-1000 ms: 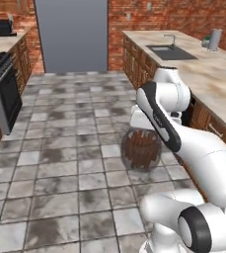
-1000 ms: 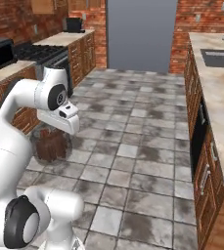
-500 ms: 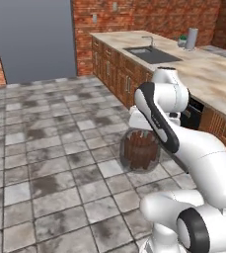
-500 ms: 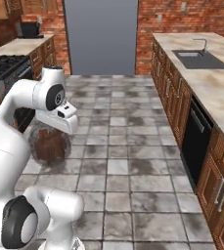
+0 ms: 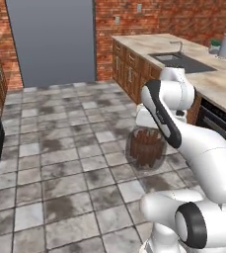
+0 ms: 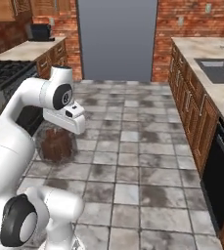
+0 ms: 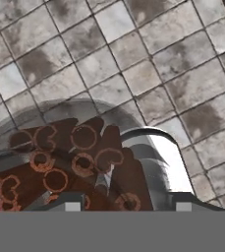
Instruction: Pick the jar and jar from the dining table and place them in the open cabinet. Close the cabinet after placing the objects.
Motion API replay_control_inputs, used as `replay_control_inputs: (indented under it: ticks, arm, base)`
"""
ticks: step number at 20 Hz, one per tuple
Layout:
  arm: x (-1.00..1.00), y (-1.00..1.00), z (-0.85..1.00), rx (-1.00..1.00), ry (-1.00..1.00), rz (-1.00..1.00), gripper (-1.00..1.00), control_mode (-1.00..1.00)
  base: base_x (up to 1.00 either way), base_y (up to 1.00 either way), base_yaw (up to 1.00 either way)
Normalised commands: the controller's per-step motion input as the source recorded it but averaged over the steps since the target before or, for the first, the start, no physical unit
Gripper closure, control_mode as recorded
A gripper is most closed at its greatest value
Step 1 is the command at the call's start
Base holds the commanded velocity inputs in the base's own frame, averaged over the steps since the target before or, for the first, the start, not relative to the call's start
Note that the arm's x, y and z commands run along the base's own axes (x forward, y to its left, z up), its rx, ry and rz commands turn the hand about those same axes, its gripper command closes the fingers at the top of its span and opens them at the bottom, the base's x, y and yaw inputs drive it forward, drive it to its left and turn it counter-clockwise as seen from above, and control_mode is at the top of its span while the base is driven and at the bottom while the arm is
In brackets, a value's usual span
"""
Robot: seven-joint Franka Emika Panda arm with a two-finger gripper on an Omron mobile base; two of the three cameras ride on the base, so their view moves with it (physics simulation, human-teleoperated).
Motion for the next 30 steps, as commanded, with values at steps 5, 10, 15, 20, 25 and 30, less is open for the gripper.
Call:
replay_control_inputs:
  ticks: [5, 10, 15, 20, 25, 30]
  arm:
    - [0.00, 0.00, 0.00, 0.00, 0.00, 0.00, 1.00, 1.00]
    - [0.00, 0.00, 0.00, 0.00, 0.00, 0.00, 1.00, 1.00]
    - [0.00, 0.00, 0.00, 0.00, 0.00, 0.00, 1.00, 1.00]
    - [0.00, 0.00, 0.00, 0.00, 0.00, 0.00, 1.00, 1.00]
    - [0.00, 0.00, 0.00, 0.00, 0.00, 0.00, 1.00, 1.00]
    - [0.00, 0.00, 0.00, 0.00, 0.00, 0.00, 1.00, 1.00]
  base:
    - [1.00, -0.26, 0.50]
    - [1.00, -0.98, 0.18]
    - [1.00, -0.93, 0.20]
    - [1.00, -0.33, 0.22]
    - [1.00, 0.05, 0.28]
    - [1.00, 0.00, 0.23]
